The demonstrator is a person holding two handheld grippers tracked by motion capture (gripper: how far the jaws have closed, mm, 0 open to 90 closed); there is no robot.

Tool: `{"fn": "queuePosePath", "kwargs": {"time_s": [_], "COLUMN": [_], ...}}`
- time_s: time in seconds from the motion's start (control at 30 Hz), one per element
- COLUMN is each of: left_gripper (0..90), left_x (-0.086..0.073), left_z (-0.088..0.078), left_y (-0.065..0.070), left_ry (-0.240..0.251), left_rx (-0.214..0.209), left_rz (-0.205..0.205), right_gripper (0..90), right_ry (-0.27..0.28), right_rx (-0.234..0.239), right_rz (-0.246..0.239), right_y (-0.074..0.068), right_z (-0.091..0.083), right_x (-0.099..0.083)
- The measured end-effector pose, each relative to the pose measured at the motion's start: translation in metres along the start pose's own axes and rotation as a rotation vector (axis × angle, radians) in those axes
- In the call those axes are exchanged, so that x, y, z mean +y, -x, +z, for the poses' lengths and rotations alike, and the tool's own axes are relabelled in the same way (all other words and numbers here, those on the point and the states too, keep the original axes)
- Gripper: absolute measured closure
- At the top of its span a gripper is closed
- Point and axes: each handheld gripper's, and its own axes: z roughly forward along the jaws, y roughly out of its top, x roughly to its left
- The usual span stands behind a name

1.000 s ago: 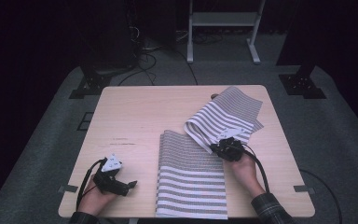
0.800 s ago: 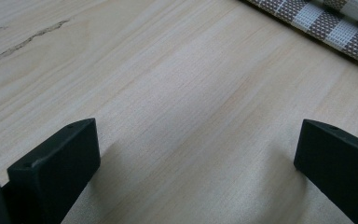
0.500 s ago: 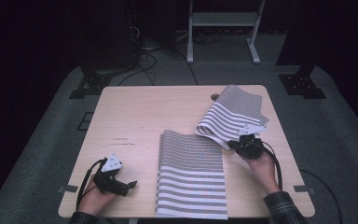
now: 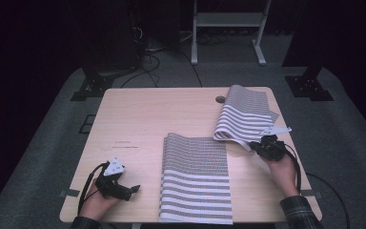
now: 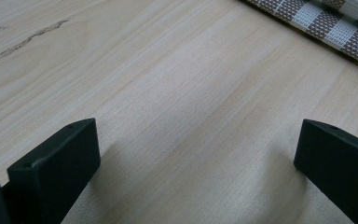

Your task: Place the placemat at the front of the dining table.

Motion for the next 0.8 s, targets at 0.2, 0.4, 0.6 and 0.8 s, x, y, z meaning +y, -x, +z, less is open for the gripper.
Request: {"fn": "queuePosePath", "kwargs": {"time_s": [0.2, 0.4, 0.6, 0.8], "left_gripper": [0.0, 0.0, 0.0, 0.0], "left_x": [0.0, 0.0, 0.0, 0.0], "left_z": [0.0, 0.0, 0.0, 0.0], "left_y": [0.0, 0.0, 0.0, 0.0], "left_ry": [0.0, 0.0, 0.0, -0.001], "left_rx": [0.0, 0.001, 0.0, 0.0], "left_rz": [0.0, 0.002, 0.002, 0.001], "right_gripper": [86.4, 83.5, 70.1, 61.9], "right_ry": [-0.009, -0.015, 0.016, 0.048], "right_rx": [-0.045, -0.06, -0.027, -0.036], "right_rz": [0.029, 0.056, 0.074, 0.077], "right_y": [0.015, 0.027, 0.026, 0.025], "right_z": [-0.004, -0.008, -0.015, -0.019], "right_x": [-0.006, -0.01, -0.005, 0.002]}}
